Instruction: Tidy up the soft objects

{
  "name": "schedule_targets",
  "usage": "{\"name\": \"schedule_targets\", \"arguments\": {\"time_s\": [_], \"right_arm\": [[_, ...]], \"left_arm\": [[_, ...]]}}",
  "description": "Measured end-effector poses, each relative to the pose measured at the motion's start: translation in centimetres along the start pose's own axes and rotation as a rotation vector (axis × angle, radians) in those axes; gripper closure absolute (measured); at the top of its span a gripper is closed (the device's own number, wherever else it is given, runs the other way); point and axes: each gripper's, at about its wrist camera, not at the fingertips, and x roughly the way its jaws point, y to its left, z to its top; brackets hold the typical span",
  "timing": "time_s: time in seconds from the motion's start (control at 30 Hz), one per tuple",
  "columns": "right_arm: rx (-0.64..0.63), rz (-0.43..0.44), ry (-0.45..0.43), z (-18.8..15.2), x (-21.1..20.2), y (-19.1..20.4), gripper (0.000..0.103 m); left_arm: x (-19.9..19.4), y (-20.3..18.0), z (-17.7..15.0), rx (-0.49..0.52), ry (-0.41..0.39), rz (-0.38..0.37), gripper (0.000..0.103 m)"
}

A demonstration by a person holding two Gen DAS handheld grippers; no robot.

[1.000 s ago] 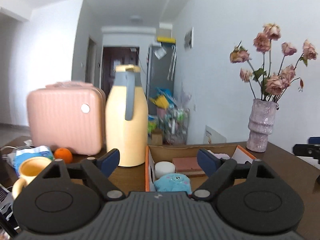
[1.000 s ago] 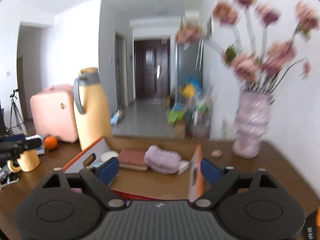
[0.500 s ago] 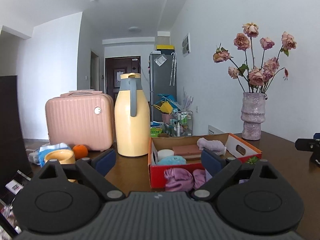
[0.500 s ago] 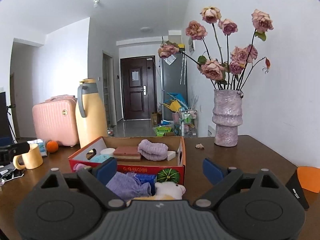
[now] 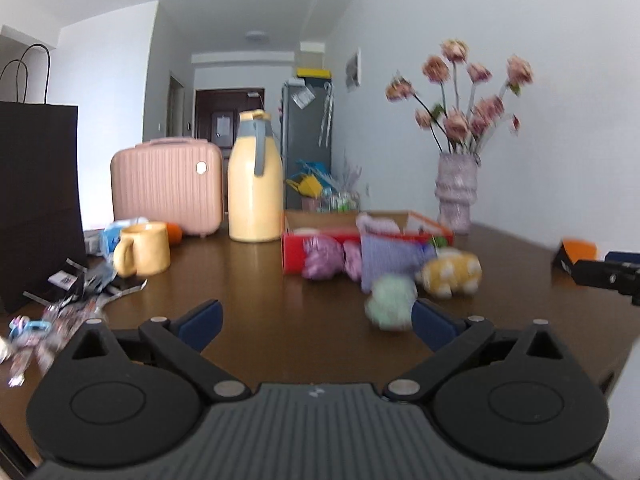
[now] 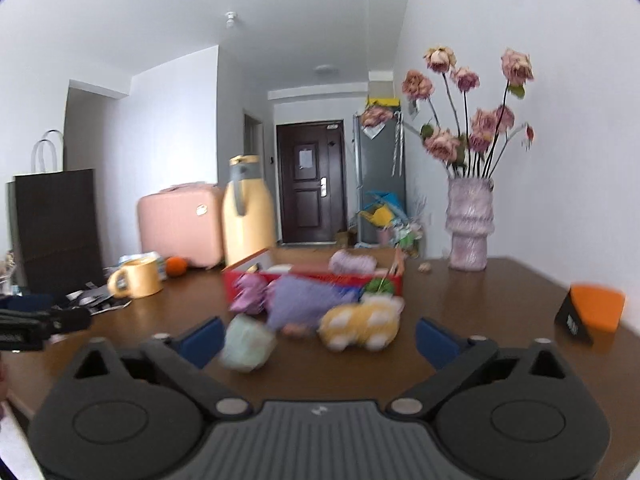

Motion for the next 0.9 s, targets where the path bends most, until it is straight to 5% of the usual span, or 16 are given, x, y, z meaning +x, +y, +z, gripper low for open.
{"name": "schedule_targets", "arguments": {"time_s": [0.27, 0.47, 0.73, 0.9], "right_arm": [[0.078, 0.027, 0.074, -3.9, -4.2, 1.5, 0.0], [-0.014, -0.075, 0.095, -4.4, -2.9, 2.1, 0.0], [0.028, -0.111, 0.105, -4.0, -1.3, 0.3, 0.0], [-0.074, -0.09, 0.073, -3.6, 0.6, 0.3, 0.0]], "left_arm": [[-1.1, -0.5, -1.2, -0.004, 0.023, -0.005, 0.0], [0.8, -0.9, -0.7, 0.007, 0.054, -0.022, 0.0], [6.9, -3.1, 0.5, 0.048, 0.109, -0.075, 0.0], [13.9, -5.2, 1.5, 0.089, 0.152, -0.108, 0.0]]}}
